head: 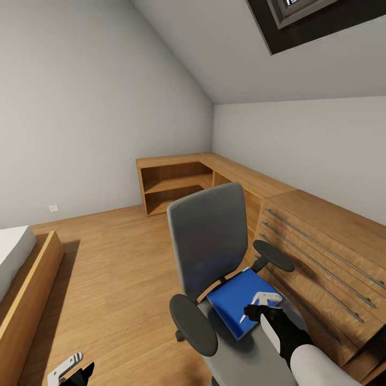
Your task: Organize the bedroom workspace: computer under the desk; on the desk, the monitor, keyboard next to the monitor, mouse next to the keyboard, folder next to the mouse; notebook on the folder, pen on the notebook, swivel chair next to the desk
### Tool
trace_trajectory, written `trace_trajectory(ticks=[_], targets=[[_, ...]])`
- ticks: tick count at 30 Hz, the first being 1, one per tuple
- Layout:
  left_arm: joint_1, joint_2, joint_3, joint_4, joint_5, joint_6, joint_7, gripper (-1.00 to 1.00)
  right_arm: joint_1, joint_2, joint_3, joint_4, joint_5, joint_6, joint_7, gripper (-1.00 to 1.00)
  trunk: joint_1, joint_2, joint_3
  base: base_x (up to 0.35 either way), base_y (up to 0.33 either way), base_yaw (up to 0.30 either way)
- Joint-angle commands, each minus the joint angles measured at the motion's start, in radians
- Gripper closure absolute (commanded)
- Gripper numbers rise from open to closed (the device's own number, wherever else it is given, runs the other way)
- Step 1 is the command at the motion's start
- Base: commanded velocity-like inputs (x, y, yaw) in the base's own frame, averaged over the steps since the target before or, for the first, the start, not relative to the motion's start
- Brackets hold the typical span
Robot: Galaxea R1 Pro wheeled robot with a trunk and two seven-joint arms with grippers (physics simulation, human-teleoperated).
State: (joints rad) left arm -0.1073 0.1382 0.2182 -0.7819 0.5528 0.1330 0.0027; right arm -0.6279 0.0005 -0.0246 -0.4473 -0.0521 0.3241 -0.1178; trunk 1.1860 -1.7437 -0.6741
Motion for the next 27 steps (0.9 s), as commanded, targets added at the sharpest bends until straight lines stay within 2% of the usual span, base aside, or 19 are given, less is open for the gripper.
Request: trace_trajectory(ticks=[1, 27], targets=[[0.0, 0.0, 0.002, -0.002, 0.01, 0.007, 0.0, -1.0, 0.001, 0.0, -0.002, 0.002, 0.005, 0.006, -0.006, 1.0, 0.0, 0.0, -0.001, 0.0, 0.0, 0.0], [0.0, 0.0, 0.002, -0.002, 0.009, 0.007, -0.001, -1.0, 0.001, 0.0, -0.002, 0.002, 0.004, 0.023, -0.006, 1.0, 0.0, 0.0, -0.001, 0.0, 0.0, 0.0]])
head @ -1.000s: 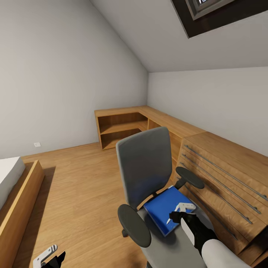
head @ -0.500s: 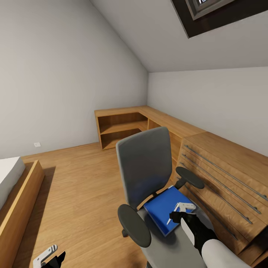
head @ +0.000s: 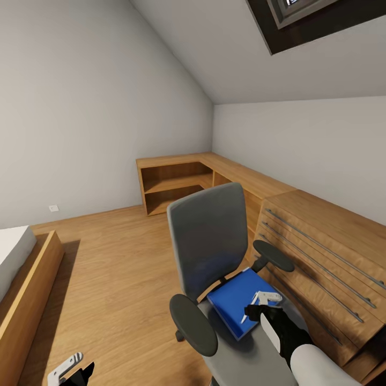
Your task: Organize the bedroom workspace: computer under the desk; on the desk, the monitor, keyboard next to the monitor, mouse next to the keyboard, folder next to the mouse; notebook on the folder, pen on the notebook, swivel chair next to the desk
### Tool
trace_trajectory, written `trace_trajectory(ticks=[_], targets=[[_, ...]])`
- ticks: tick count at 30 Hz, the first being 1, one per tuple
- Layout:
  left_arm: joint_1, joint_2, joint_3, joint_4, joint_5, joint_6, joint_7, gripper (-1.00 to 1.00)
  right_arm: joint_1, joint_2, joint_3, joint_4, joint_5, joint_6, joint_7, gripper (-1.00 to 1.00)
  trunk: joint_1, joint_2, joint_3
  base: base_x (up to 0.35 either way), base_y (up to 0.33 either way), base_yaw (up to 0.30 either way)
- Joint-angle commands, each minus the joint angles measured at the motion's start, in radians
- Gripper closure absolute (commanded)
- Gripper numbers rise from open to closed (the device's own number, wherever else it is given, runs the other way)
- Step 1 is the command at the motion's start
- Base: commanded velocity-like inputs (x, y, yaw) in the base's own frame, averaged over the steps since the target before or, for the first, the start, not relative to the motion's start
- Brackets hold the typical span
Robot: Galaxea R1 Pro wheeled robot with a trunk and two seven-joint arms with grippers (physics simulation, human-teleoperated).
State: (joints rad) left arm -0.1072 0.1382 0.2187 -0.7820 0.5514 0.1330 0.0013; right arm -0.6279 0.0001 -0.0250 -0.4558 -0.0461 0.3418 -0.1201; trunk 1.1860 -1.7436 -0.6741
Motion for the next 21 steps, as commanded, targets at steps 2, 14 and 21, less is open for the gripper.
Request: trace_trajectory(ticks=[2, 14, 21], targets=[[0.0, 0.0, 0.002, -0.002, 0.01, 0.007, 0.0, -1.0, 0.0, 0.0, -0.001, 0.009, -0.003, 0.018, -0.004, 1.0, 0.0, 0.0, -0.001, 0.0, 0.0, 0.0], [0.0, 0.0, 0.001, -0.002, 0.01, 0.007, 0.0, -1.0, 0.0, 0.0, -0.002, 0.008, -0.003, 0.031, -0.004, 1.0, 0.0, 0.0, -0.001, 0.0, 0.0, 0.0], [0.0, 0.0, 0.001, -0.002, 0.01, 0.007, 0.0, -1.0, 0.0, 0.0, -0.003, 0.008, -0.004, 0.034, -0.004, 1.0, 0.0, 0.0, -0.001, 0.0, 0.0, 0.0]])
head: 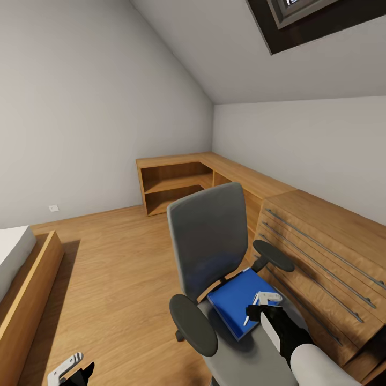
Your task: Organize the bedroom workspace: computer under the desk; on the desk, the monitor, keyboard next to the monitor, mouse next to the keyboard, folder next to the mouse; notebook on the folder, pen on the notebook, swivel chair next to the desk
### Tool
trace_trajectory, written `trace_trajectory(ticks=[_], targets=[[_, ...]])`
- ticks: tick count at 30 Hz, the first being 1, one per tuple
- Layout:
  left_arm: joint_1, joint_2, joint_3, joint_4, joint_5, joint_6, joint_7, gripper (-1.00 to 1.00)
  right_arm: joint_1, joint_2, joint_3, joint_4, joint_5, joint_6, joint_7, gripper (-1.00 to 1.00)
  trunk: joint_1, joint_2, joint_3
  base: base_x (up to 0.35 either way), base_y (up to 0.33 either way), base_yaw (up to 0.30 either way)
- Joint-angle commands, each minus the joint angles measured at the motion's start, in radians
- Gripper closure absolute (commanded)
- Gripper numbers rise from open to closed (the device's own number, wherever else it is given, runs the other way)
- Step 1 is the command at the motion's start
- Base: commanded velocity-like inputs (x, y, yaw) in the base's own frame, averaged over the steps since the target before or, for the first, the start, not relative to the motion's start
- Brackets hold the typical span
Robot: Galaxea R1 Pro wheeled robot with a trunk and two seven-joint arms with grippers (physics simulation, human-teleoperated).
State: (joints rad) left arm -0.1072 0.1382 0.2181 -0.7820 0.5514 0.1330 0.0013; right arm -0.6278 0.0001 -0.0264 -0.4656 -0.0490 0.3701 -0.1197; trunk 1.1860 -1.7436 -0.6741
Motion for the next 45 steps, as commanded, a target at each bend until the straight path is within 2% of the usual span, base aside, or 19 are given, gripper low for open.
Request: trace_trajectory(ticks=[1, 33, 39, 45], targets=[[0.0, 0.0, 0.001, -0.002, 0.01, 0.007, 0.0, -1.0, 0.0, 0.0, -0.001, 0.018, -0.001, 0.005, -0.004, 1.0, 0.0, 0.0, -0.001, 0.0, 0.0, 0.0], [0.0, -0.003, 0.001, -0.002, 0.008, 0.007, 0.005, -1.0, 0.0, -0.01, -0.008, 0.016, -0.006, 0.048, 0.0, 1.0, 0.0, 0.0, -0.001, 0.0, 0.0, 0.0], [0.0, -0.003, 0.001, -0.002, 0.008, 0.007, 0.005, -1.0, 0.0, -0.013, -0.037, 0.016, -0.008, 0.056, 0.0, 1.0, 0.0, 0.0, -0.001, 0.0, 0.0, 0.0], [0.0, -0.003, 0.001, -0.002, 0.008, 0.007, 0.005, -1.0, 0.0, -0.014, -0.042, 0.016, -0.007, 0.058, 0.001, 1.0, 0.0, 0.0, -0.001, 0.0, 0.0, 0.0]])
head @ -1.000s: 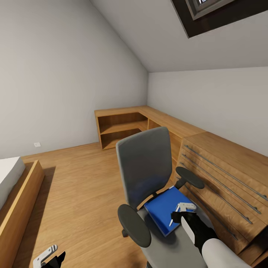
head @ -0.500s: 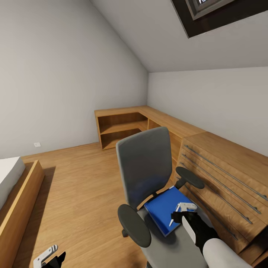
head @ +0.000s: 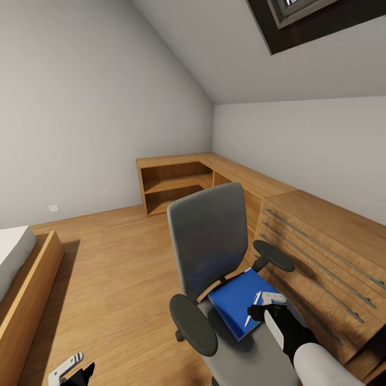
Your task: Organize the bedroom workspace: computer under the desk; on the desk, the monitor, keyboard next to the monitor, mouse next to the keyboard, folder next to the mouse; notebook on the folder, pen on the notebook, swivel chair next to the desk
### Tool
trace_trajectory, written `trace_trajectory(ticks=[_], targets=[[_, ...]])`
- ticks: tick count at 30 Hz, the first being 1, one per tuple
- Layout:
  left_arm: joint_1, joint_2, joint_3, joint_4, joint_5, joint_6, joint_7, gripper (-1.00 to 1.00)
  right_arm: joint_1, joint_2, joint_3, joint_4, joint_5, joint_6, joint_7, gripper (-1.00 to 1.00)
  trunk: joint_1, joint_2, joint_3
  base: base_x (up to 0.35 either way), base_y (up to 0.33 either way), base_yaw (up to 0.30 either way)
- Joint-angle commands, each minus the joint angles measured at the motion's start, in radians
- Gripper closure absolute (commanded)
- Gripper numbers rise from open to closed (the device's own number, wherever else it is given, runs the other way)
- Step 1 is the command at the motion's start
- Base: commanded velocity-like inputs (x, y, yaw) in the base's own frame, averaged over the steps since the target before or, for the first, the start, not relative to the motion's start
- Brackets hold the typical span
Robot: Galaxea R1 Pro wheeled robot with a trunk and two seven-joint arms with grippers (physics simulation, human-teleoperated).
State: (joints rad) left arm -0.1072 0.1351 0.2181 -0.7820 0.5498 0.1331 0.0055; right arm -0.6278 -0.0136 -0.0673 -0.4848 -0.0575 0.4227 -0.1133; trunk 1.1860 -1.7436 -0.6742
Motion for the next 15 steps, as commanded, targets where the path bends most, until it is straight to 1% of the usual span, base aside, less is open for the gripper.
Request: trace_trajectory(ticks=[1, 9, 15], targets=[[0.0, 0.0, 0.001, -0.002, 0.01, 0.006, 0.001, -1.0, 0.0, 0.0, -0.001, 0.035, 0.001, 0.005, -0.005, 1.0, 0.0, 0.0, -0.001, 0.0, 0.0, 0.0], [0.0, 0.0, 0.001, -0.002, 0.01, 0.006, 0.001, -1.0, 0.0, 0.0, -0.003, 0.02, 0.001, 0.029, -0.005, 1.0, 0.0, 0.0, -0.001, 0.0, 0.0, 0.0], [0.0, 0.0, 0.001, -0.002, 0.009, 0.006, 0.001, -1.0, 0.0, 0.0, -0.015, 0.016, 0.001, 0.032, -0.005, 1.0, 0.0, 0.0, -0.001, 0.0, 0.0, 0.0]])
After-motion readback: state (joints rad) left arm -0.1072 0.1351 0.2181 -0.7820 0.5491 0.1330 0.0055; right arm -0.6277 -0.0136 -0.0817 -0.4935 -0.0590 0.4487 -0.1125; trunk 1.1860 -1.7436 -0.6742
